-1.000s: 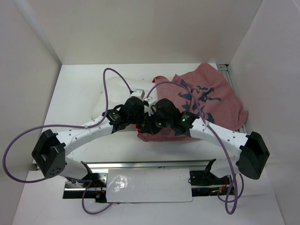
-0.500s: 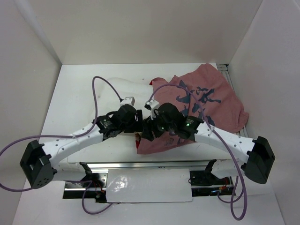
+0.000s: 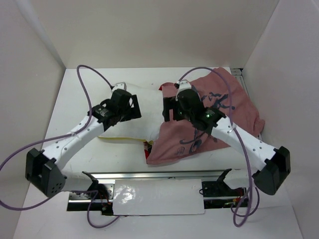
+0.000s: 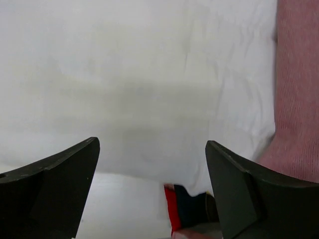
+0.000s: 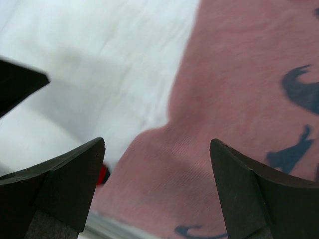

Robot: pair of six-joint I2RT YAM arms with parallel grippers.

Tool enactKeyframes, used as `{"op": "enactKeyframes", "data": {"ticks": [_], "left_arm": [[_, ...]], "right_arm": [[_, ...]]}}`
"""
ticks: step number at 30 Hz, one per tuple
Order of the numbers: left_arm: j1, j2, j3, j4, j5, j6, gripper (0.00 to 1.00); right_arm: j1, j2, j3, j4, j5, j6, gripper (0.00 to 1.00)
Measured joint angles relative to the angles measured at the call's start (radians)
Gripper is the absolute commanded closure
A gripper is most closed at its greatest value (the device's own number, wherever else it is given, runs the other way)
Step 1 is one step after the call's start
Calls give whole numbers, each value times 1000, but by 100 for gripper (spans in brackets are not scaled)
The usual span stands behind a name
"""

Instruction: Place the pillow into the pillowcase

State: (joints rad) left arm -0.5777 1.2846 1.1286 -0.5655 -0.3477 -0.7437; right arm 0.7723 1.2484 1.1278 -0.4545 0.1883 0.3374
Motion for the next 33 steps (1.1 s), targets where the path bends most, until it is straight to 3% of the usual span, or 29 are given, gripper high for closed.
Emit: {"op": "enactKeyframes", "data": {"ticks": [6,12,14,16,17,19,20,23,26,29,33], "left_arm": [[110,224,117,100,92,113,0],[125,432,220,171,171,197,0],[126,487,235,181,187,212,0],[130,526,240,192,212,222,15],[133,544,243,198,223,222,48],[143,576,246,217,252,218,91],[150,584,244,234,273,220,100],[165,586,217,309,336,229,100],[178,574,170,393,378,233,100],[182,539,115,453,387,245,100],[184,462,19,535,400,265,100]], "right_arm": [[-149,218,176,-11,43,-17,17],[-178,483,404,-2,39,-129,30],[-187,561,469,-2,38,-156,30],[-198,640,534,-4,39,-177,32],[-206,681,569,-5,37,-185,32],[-220,756,621,-6,41,-202,34],[-228,792,643,-10,44,-208,39],[-250,891,713,-19,56,-221,52],[-268,969,790,-26,68,-225,80],[-272,972,797,-24,80,-227,97],[-272,966,797,-17,87,-227,100]]}}
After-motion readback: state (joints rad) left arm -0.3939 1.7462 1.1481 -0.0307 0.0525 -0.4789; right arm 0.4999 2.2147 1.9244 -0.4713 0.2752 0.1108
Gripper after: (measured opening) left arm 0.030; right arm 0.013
